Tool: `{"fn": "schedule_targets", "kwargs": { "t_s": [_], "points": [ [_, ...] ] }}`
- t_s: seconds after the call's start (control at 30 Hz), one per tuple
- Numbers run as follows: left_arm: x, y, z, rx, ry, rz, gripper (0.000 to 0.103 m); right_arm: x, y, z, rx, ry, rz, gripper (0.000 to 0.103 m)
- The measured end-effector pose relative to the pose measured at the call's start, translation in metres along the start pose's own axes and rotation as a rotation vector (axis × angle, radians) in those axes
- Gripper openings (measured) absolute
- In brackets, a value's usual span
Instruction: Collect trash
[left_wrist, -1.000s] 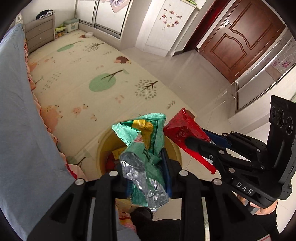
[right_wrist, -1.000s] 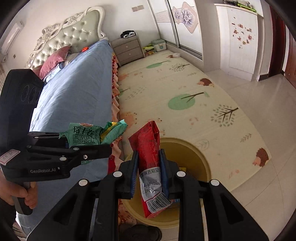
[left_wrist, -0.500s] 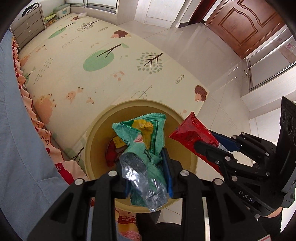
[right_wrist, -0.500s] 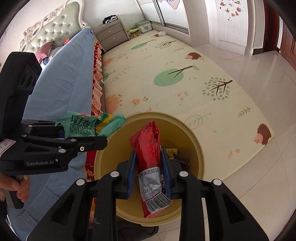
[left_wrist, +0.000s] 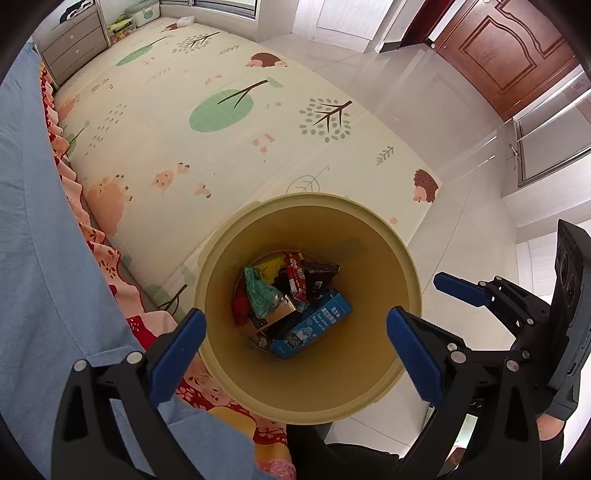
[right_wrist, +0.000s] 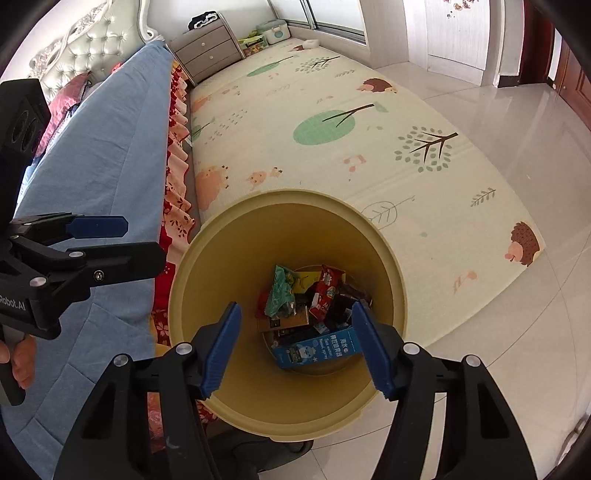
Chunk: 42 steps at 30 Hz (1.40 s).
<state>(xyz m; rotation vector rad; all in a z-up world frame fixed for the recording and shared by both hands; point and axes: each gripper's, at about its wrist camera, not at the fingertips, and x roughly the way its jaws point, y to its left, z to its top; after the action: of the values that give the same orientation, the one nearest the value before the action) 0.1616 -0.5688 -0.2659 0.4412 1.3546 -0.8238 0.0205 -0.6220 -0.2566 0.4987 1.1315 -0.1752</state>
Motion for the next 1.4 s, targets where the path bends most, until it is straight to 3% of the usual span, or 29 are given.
{"fn": "schedule_targets", "kwargs": {
  "t_s": [0.5, 0.8, 1.07, 1.4],
  "points": [
    [-0.049, -0.016, -0.014, 0.025, -0.081, -0.02, 0.098, -0.043, 0.014, 0.0, -0.027, -0.06, -0.031, 0.061],
    [-0.113, -0.013, -0.036, 0.019, -0.23, -0.018, 0.098, -0.087, 0.058, 0.001, -0.078, -0.139, -0.028, 0.061],
    [-0.183, 0.019, -0.084, -0.027, -0.409, 0.046, 0.098, -0.123, 0.136, 0.003, -0.181, -0.261, -0.013, 0.061],
    [-0.244, 0.101, -0.168, -0.168, -0.558, 0.192, 0.098, -0.104, 0.247, -0.016, -0.34, -0.29, 0.063, 0.061]
  ]
}}
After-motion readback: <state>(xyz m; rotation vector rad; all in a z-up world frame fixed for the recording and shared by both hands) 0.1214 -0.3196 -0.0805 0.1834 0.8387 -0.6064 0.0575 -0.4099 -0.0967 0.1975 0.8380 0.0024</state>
